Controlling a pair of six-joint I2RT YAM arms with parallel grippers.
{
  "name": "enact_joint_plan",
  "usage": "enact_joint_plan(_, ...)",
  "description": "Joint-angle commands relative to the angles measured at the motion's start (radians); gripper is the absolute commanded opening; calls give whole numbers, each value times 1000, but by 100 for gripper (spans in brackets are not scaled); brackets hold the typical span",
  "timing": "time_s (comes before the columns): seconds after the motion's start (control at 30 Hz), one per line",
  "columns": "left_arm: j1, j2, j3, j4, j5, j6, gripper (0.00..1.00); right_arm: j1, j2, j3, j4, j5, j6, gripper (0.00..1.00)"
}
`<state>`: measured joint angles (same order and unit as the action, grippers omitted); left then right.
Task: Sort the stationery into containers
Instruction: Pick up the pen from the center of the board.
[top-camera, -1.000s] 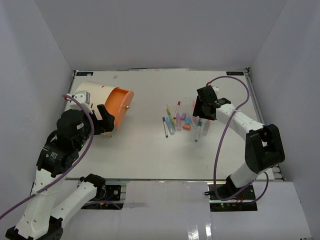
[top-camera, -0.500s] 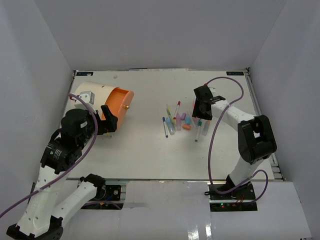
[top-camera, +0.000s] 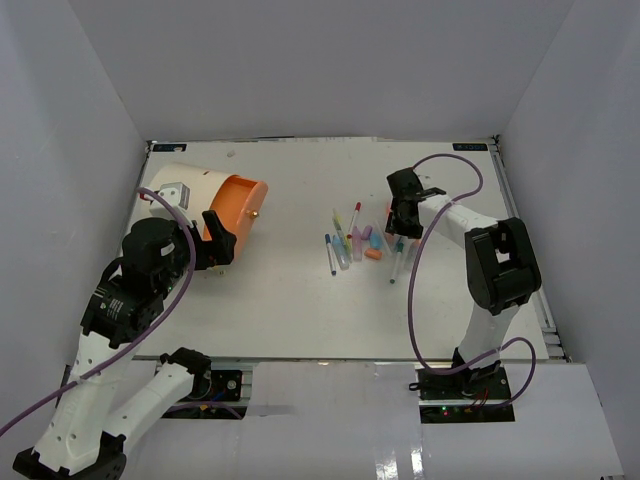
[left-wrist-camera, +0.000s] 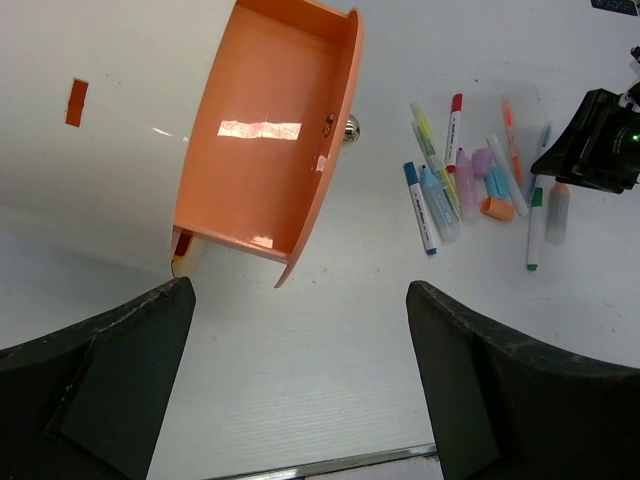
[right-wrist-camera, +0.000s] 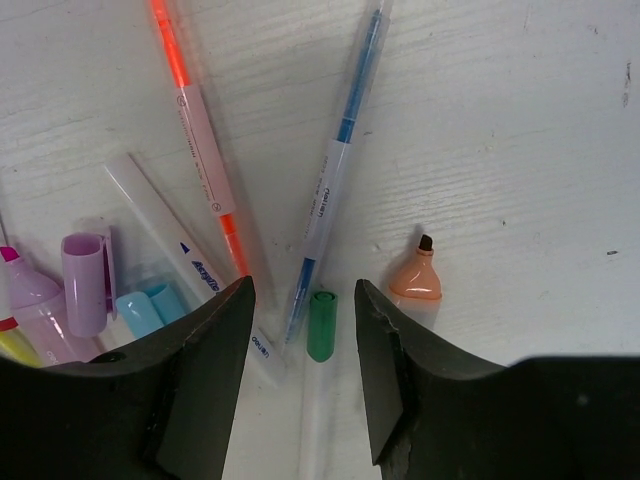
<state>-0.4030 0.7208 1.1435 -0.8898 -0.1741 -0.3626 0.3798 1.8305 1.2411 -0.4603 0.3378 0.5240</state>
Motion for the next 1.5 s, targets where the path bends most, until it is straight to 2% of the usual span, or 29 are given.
enact_joint_plan(0.0,3,-6,-2,9,13,7,98,-5,-33,14,23,7,19,51)
enact_joint_plan(0.43,3,-14,-4,25,38,-15,98,37,-227,-206,28,-36,64,48)
enact_joint_plan(0.9,3,-23,-2,-3,33,-36,98,88,-215,-338,52,-68,133,45)
enact_joint_plan(1.03,3,-17,2,-5,36,-41,98,97,-206,-365,63,-62,139,39)
enact_joint_plan(1.17,3,-8,13,-6,51,-50,98,106,-214,-374,57,-54,137,28)
enact_joint_plan(1.47,3,37,94,-17,171,-98,98,117,-362,-394,-1,-22,116,8)
